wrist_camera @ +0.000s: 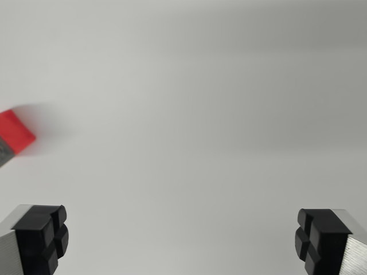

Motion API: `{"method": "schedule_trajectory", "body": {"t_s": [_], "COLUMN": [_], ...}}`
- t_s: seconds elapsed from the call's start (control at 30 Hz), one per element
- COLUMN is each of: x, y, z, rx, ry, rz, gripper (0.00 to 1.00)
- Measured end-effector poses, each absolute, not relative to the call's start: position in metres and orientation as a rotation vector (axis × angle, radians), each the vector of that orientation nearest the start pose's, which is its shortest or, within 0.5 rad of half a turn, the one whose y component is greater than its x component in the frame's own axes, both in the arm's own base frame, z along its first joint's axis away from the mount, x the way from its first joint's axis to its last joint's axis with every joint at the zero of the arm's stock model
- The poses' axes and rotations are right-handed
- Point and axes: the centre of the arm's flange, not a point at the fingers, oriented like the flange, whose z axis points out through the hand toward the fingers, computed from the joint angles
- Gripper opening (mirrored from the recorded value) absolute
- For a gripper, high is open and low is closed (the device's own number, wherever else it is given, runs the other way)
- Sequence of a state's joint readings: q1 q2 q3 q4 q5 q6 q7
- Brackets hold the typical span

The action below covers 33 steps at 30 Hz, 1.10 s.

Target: Destack cube

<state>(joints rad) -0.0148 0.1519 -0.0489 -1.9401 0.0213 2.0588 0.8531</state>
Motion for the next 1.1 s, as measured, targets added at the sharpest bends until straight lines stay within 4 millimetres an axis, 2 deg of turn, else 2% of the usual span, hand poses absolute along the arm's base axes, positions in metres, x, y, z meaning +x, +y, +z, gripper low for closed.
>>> {"method": "schedule_trajectory", "body": {"t_s": [0.6,1.1], "x": [0.587,0.584], "y": [-0.034,-0.02], "z": [0.403,0.394], "rx": [-2.814,-2.836], "ry": [1.402,1.355], "rz": [0.055,0.057], "gripper": [1.0,1.0]}}
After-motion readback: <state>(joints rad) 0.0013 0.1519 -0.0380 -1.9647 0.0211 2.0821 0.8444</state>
